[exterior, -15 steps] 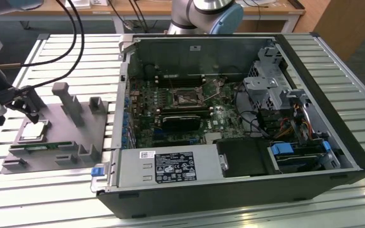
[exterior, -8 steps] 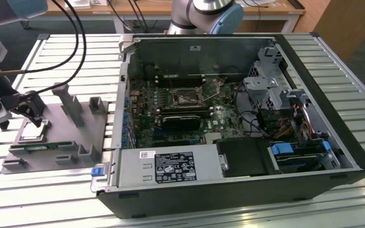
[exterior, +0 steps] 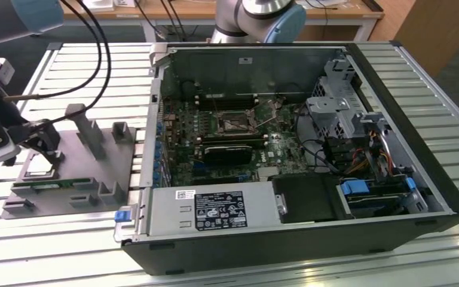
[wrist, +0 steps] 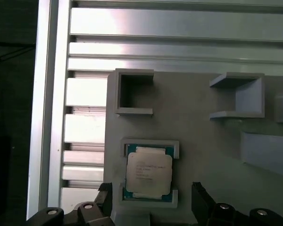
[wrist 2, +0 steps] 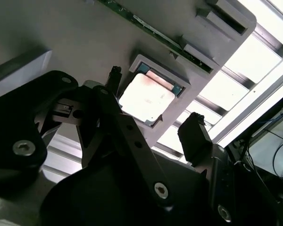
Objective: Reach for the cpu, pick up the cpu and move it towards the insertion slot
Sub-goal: 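Pick up the cpu and move it towards the insertion slot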
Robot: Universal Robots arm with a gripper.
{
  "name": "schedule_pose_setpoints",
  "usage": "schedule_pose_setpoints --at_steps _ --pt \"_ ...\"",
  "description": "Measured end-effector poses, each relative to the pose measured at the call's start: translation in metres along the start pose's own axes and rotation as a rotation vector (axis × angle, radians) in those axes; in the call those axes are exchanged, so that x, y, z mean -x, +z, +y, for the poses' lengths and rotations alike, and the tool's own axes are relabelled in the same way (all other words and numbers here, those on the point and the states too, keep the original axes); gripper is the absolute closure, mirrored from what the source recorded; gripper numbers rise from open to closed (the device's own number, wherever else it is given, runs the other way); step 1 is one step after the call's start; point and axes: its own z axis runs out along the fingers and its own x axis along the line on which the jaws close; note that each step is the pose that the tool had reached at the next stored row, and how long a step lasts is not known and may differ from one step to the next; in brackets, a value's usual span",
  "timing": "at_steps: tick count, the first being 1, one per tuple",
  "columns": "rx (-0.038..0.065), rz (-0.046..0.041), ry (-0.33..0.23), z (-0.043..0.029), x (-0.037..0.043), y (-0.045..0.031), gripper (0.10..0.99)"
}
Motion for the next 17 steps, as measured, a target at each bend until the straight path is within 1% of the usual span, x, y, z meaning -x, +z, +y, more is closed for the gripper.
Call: schedule_pose_setpoints --at_steps 4,6,9,16,17 --pt "0.0 0.0002 0.001 0.0001 0.0 0.0009 0.325" --pt "0.0 0.0001 0.004 0.0022 0.0 0.0018 0.325" --pt "-0.001 -0.0006 0.011 0.0063 0.0001 0.0051 0.325" --pt "-0.003 -0.001 0.024 0.0077 0.0002 0.0132 0.325" --pt "-0.003 -0.001 0.025 0.0077 0.0002 0.0142 0.337"
